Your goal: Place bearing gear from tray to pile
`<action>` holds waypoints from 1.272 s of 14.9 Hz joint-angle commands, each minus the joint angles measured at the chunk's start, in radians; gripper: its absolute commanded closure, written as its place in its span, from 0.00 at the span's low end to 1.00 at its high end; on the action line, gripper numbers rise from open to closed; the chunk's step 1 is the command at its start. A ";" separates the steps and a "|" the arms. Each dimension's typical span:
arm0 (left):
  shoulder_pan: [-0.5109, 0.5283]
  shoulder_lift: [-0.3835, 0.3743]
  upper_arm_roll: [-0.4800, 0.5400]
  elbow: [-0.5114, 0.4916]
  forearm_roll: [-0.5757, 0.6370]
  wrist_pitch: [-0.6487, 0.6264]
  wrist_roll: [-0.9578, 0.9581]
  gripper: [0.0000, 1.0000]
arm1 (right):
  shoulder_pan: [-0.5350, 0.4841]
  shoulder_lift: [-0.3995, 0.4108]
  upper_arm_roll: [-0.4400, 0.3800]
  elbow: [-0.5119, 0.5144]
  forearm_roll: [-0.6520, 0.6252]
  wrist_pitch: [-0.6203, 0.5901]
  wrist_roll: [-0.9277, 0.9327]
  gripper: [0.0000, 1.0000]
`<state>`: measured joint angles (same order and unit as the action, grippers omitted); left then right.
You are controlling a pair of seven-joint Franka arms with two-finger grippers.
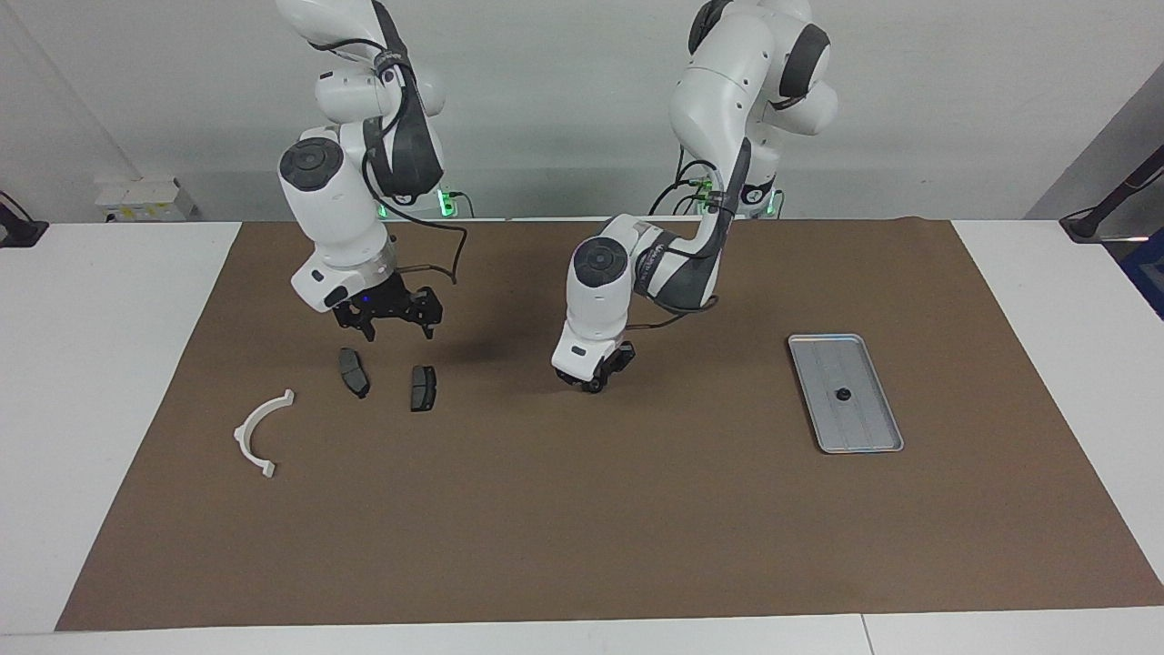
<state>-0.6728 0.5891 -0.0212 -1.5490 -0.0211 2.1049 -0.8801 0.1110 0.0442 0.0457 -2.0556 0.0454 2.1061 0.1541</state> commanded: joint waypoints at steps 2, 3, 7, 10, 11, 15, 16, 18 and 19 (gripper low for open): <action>0.002 0.000 0.003 0.006 0.017 0.018 -0.005 0.00 | -0.005 -0.004 0.002 -0.001 -0.007 0.012 0.016 0.00; 0.007 -0.002 0.003 0.007 0.017 0.014 -0.005 0.00 | -0.008 -0.004 0.002 -0.001 -0.007 0.012 0.013 0.00; 0.057 -0.066 0.003 0.010 0.018 -0.048 0.006 0.00 | -0.013 0.000 0.002 -0.002 -0.007 0.012 0.010 0.00; 0.154 -0.158 0.001 0.007 0.018 -0.108 0.029 0.00 | -0.007 0.003 0.002 -0.001 -0.007 0.020 0.018 0.00; 0.182 -0.190 0.003 0.006 0.018 -0.137 0.056 0.00 | -0.004 0.003 0.002 -0.001 -0.007 0.031 0.019 0.00; 0.361 -0.302 0.003 0.007 0.062 -0.300 0.298 0.00 | 0.024 0.019 0.002 0.000 -0.006 0.051 0.051 0.00; 0.424 -0.322 0.001 0.007 0.064 -0.340 0.390 0.00 | 0.030 0.023 0.002 -0.001 -0.007 0.058 0.095 0.00; 0.549 -0.354 0.001 0.000 0.061 -0.405 0.591 0.00 | 0.061 0.031 0.002 -0.001 -0.007 0.078 0.213 0.00; 0.605 -0.360 0.000 -0.008 0.060 -0.414 0.671 0.00 | 0.087 0.036 0.002 -0.001 -0.007 0.097 0.252 0.00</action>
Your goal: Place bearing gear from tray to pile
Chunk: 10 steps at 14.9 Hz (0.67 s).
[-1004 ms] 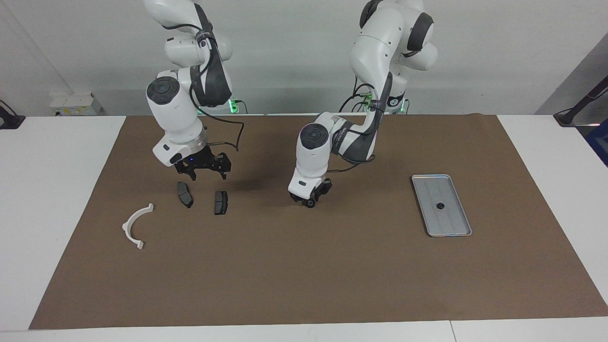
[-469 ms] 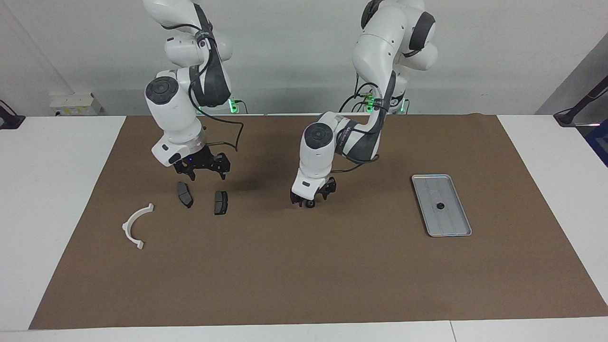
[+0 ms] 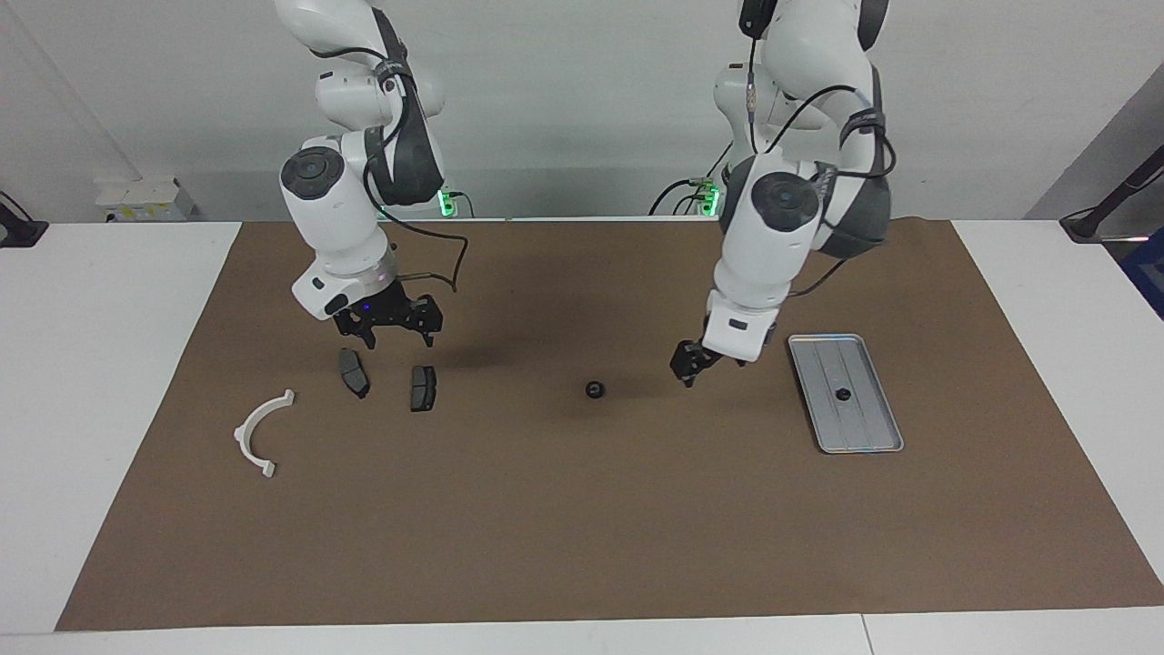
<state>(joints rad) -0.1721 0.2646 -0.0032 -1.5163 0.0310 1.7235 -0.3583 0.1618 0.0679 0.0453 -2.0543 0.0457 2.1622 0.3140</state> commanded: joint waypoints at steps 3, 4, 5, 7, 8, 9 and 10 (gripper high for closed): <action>0.235 -0.085 -0.018 -0.169 0.003 0.057 0.324 0.00 | 0.085 0.033 0.002 0.000 -0.007 0.065 0.134 0.00; 0.250 -0.114 -0.018 -0.252 0.003 0.139 0.337 0.00 | 0.090 0.042 0.002 0.002 -0.007 0.080 0.166 0.00; 0.256 -0.146 -0.017 -0.343 0.003 0.231 0.338 0.00 | 0.114 0.053 0.002 0.005 -0.007 0.094 0.216 0.00; 0.273 -0.186 -0.017 -0.480 0.003 0.370 0.341 0.00 | 0.157 0.075 0.002 0.009 -0.007 0.123 0.310 0.00; 0.276 -0.186 -0.017 -0.508 0.003 0.405 0.347 0.00 | 0.177 0.090 0.002 0.020 -0.009 0.139 0.351 0.00; 0.275 -0.176 -0.017 -0.513 0.003 0.418 0.349 0.00 | 0.189 0.110 0.002 0.037 -0.010 0.145 0.384 0.00; 0.269 -0.159 -0.017 -0.513 0.003 0.422 0.351 0.00 | 0.203 0.131 0.002 0.058 -0.015 0.146 0.420 0.00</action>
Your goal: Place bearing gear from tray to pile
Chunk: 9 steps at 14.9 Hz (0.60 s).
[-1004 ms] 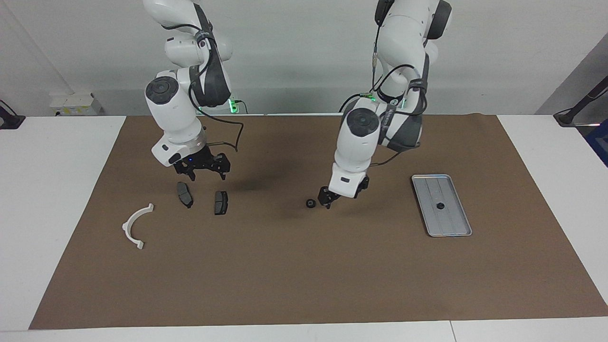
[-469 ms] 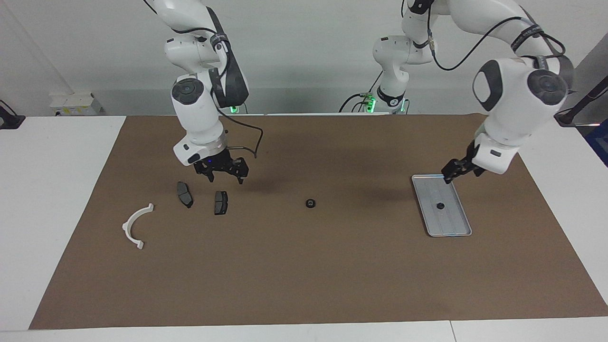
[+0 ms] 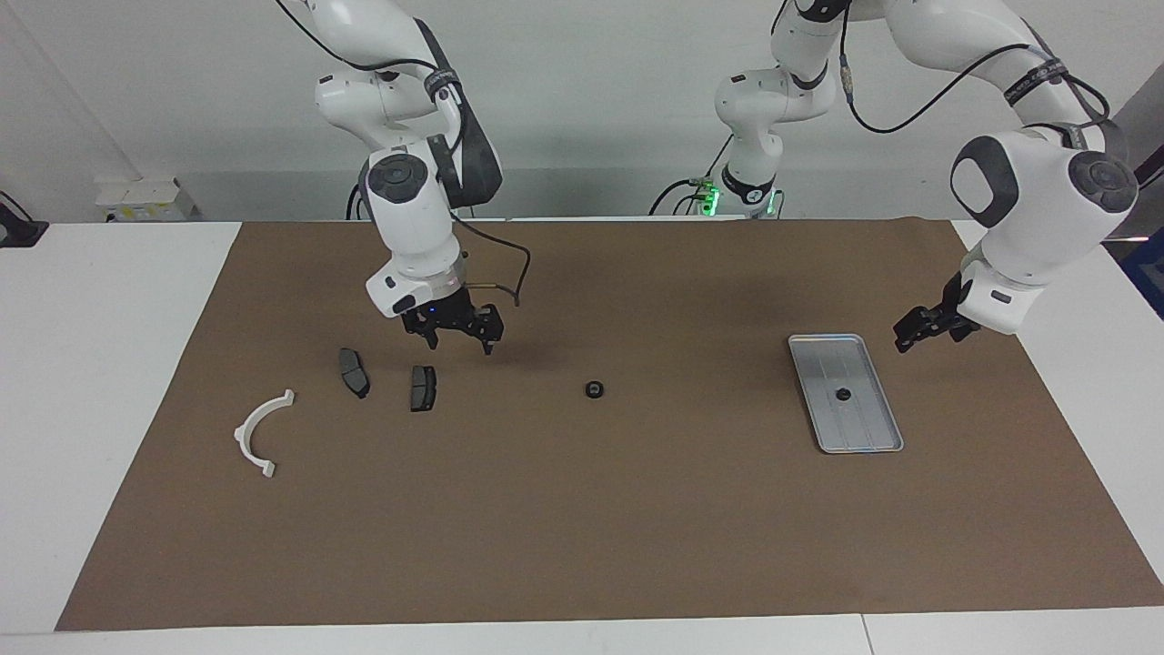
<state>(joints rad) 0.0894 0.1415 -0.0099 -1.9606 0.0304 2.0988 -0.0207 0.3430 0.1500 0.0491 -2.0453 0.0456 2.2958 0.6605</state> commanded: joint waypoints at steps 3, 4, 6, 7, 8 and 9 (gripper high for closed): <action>-0.005 -0.008 -0.012 -0.070 0.003 0.066 0.013 0.00 | 0.066 0.105 -0.003 0.114 -0.021 0.010 0.168 0.00; -0.019 0.006 -0.012 -0.070 0.003 0.072 0.005 0.00 | 0.071 0.118 -0.003 0.132 -0.024 0.005 0.175 0.00; -0.042 0.035 -0.012 -0.070 0.003 0.115 -0.010 0.00 | 0.091 0.163 -0.005 0.189 -0.026 -0.016 0.198 0.00; -0.049 0.049 -0.012 -0.069 0.003 0.125 -0.025 0.00 | 0.106 0.192 -0.008 0.226 -0.036 -0.042 0.214 0.00; -0.050 0.055 -0.012 -0.069 0.003 0.141 -0.030 0.00 | 0.119 0.226 -0.006 0.279 -0.077 -0.076 0.243 0.00; -0.050 0.067 -0.012 -0.069 0.003 0.154 -0.030 0.00 | 0.122 0.255 -0.003 0.330 -0.114 -0.111 0.281 0.00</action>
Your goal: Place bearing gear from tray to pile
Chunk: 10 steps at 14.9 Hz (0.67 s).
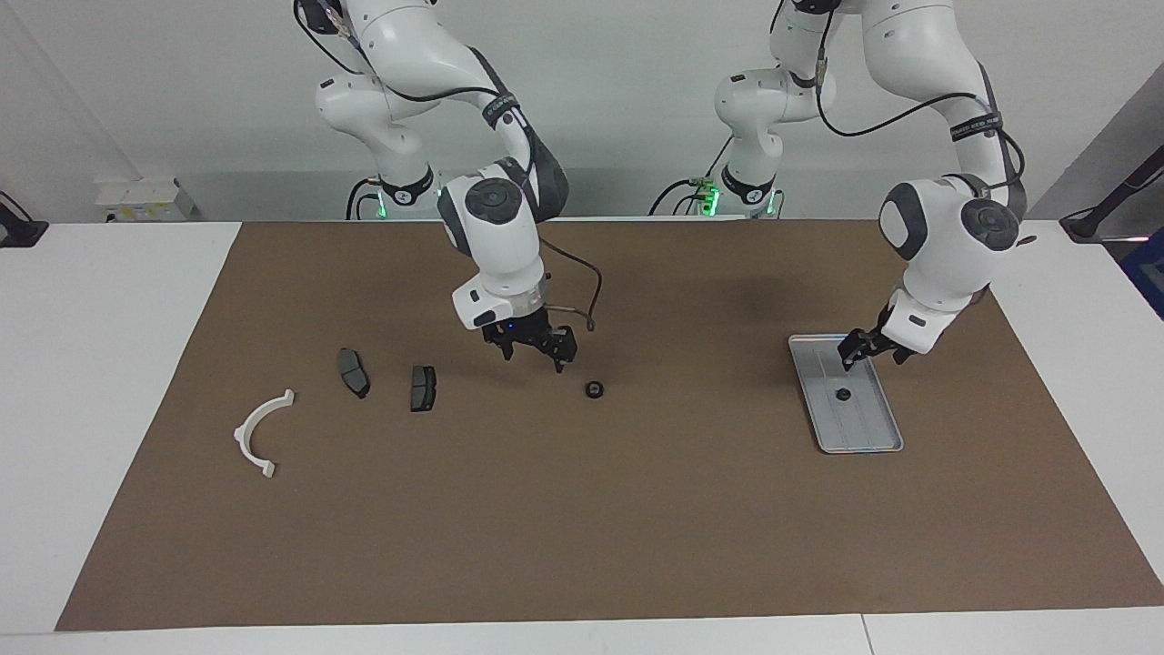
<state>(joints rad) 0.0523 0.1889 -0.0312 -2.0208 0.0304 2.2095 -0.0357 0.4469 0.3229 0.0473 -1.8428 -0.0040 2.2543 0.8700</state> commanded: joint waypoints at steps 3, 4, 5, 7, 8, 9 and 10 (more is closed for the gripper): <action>-0.045 0.072 0.010 -0.007 0.003 0.107 -0.062 0.00 | 0.068 0.181 -0.004 0.252 -0.082 -0.119 0.142 0.00; -0.045 0.073 0.010 -0.007 0.003 0.108 -0.064 0.00 | 0.072 0.205 -0.004 0.273 -0.082 -0.121 0.167 0.00; -0.043 0.075 0.010 -0.007 0.003 0.110 -0.063 0.00 | 0.076 0.231 -0.003 0.307 -0.086 -0.124 0.187 0.00; -0.043 0.086 0.010 -0.009 0.003 0.122 -0.063 0.00 | 0.090 0.284 -0.004 0.379 -0.090 -0.160 0.211 0.00; -0.043 0.086 0.010 -0.013 0.003 0.122 -0.063 0.00 | 0.093 0.306 -0.004 0.404 -0.093 -0.177 0.233 0.00; -0.045 0.084 0.010 -0.021 0.003 0.119 -0.063 0.00 | 0.108 0.314 -0.003 0.409 -0.096 -0.176 0.241 0.00; -0.045 0.083 0.010 -0.021 0.003 0.115 -0.063 0.00 | 0.113 0.318 -0.003 0.407 -0.102 -0.168 0.242 0.00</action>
<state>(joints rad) 0.0180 0.2768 -0.0309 -2.0227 0.0304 2.3077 -0.0833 0.5433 0.6019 0.0457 -1.4932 -0.0717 2.1106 1.0741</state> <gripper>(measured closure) 0.000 0.000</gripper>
